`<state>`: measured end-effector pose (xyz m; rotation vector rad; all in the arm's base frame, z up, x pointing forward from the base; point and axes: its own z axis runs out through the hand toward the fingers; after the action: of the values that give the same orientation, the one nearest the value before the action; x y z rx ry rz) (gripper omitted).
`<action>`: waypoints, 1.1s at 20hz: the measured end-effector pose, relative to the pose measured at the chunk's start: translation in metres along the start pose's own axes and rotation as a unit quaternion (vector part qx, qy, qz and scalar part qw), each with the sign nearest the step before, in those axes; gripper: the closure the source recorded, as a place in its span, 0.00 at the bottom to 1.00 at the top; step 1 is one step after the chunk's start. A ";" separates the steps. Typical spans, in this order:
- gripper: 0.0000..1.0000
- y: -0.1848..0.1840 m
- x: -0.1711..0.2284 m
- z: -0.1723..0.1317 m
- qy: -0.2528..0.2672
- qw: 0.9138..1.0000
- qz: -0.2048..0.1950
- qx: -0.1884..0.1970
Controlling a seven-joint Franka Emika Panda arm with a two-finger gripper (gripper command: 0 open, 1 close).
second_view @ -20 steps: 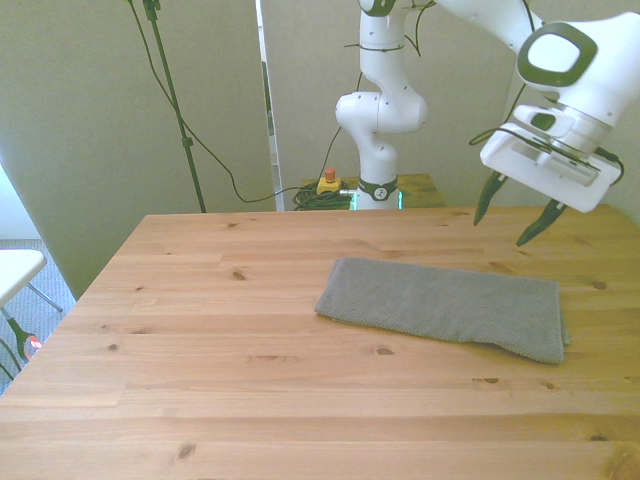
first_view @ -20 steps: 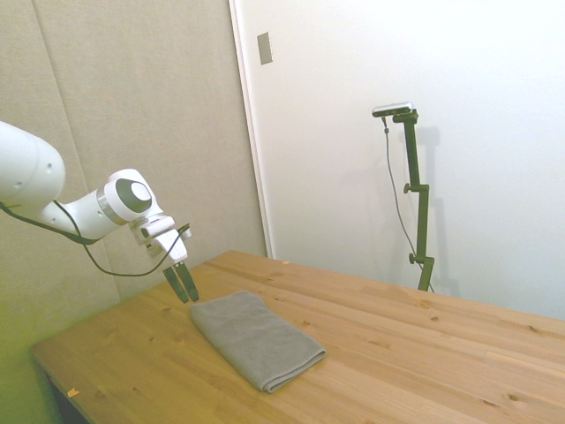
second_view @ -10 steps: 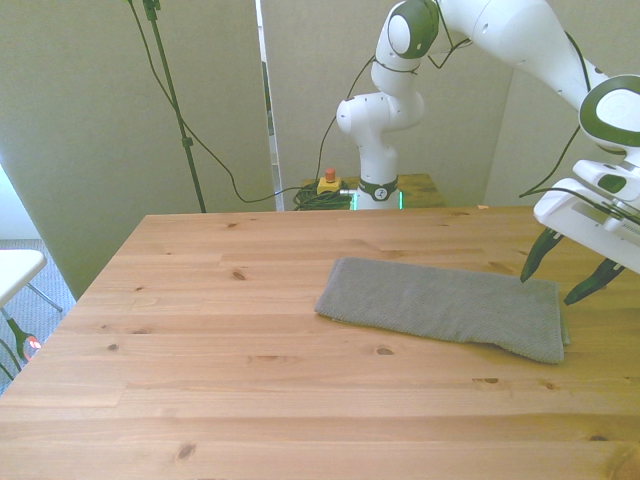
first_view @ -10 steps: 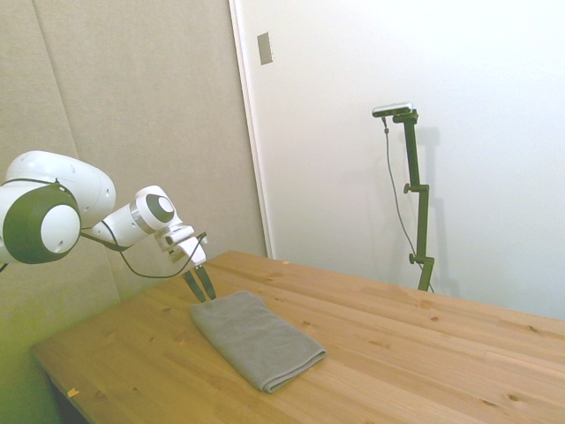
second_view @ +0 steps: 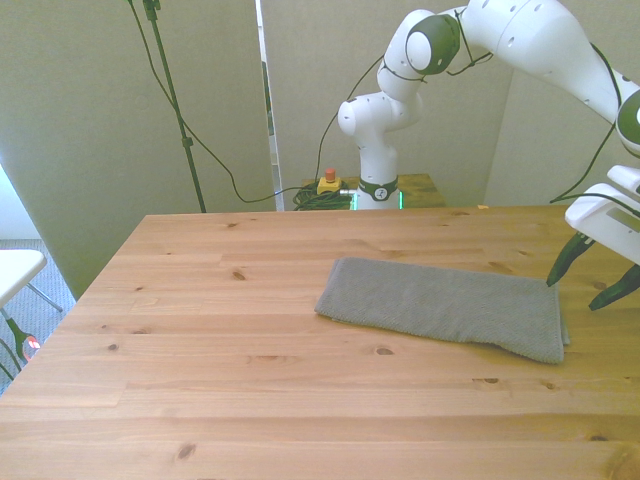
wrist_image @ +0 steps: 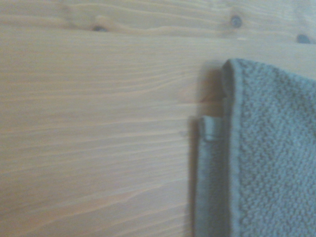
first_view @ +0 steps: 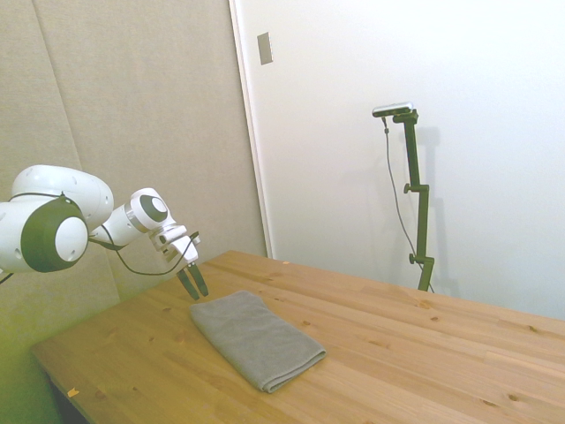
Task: Fold the towel
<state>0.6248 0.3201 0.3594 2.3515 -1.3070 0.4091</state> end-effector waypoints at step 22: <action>0.00 0.013 0.003 0.030 0.023 0.995 -0.015 -0.092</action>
<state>0.6163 0.2971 0.3374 2.1938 -1.2307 0.3176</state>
